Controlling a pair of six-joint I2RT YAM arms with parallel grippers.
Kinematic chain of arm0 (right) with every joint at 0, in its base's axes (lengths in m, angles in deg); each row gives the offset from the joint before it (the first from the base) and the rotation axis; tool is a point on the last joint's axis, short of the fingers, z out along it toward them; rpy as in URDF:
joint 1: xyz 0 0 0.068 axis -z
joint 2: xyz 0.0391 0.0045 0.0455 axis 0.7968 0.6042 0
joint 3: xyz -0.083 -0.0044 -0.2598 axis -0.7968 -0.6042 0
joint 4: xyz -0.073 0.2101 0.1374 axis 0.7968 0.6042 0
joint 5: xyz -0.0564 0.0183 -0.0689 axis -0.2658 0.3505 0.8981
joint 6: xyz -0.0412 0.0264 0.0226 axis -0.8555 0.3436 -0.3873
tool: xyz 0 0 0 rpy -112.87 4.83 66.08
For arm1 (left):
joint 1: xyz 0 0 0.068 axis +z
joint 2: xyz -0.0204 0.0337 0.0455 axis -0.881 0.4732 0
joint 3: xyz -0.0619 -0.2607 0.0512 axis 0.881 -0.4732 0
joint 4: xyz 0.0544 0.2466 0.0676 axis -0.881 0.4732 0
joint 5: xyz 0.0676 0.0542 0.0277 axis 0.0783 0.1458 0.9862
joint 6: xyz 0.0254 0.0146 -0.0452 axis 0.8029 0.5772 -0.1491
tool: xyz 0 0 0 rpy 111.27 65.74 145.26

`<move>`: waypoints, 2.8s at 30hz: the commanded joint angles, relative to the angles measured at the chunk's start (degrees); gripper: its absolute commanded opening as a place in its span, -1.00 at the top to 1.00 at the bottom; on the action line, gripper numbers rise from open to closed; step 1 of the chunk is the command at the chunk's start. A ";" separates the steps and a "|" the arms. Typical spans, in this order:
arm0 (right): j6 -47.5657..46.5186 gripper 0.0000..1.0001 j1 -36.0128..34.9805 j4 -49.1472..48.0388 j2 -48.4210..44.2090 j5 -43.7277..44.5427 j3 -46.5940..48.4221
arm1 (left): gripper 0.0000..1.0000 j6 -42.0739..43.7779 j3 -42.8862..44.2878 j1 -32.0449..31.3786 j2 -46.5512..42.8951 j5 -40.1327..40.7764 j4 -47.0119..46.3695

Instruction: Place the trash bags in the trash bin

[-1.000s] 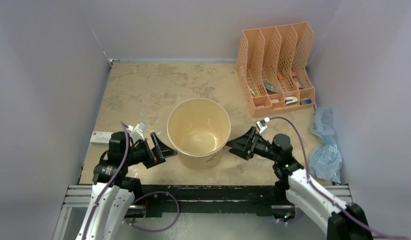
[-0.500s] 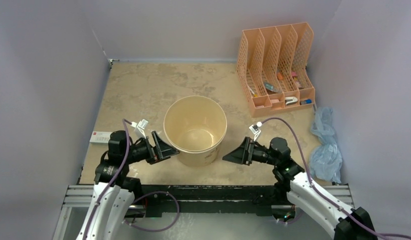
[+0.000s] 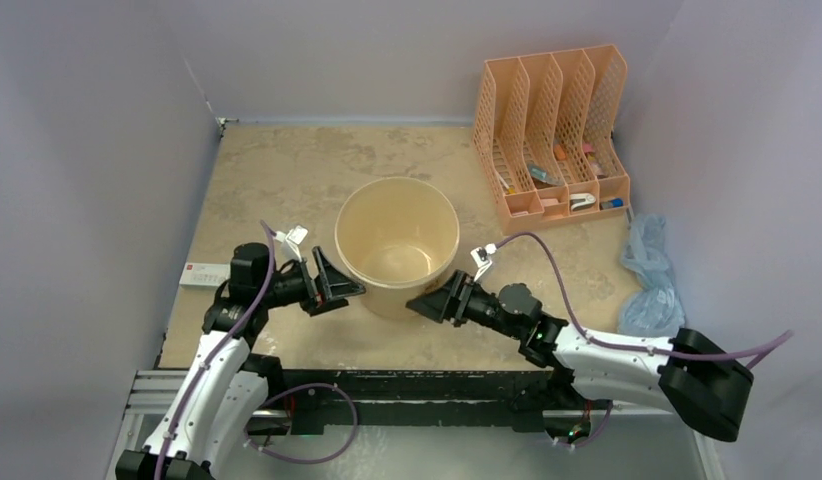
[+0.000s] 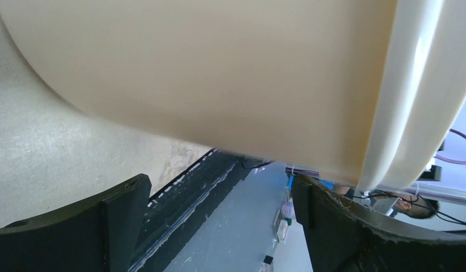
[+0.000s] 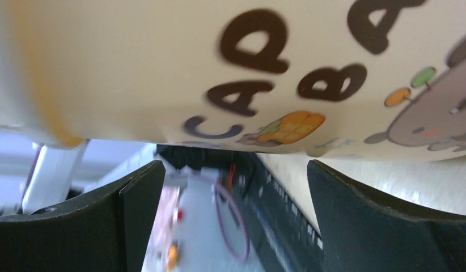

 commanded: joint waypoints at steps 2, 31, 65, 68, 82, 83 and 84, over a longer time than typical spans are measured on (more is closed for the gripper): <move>2.53 -0.97 -0.35 -9.52 4.73 24.45 7.07 | -0.94 6.56 5.84 -0.32 -1.39 5.30 6.14; -3.01 -0.98 28.56 68.01 17.16 55.49 40.34 | -1.00 19.00 15.00 -0.30 -2.19 9.70 11.36; 33.84 -0.94 64.76 88.54 16.16 77.59 32.95 | -1.00 19.84 14.06 -0.38 2.10 4.80 9.80; 38.12 -0.94 65.91 91.08 17.70 79.28 33.42 | -1.00 19.74 13.96 -0.38 2.55 4.48 9.59; 11.02 -0.79 66.50 70.23 24.95 77.45 38.45 | -1.00 19.79 13.74 -0.38 3.43 3.77 9.17; 5.34 -0.78 66.52 65.26 24.33 76.28 37.95 | -1.00 19.73 13.68 -0.38 3.41 3.83 9.07; 2.03 -0.78 66.53 61.51 23.62 74.90 37.52 | -1.00 19.66 13.66 -0.38 3.48 3.94 8.94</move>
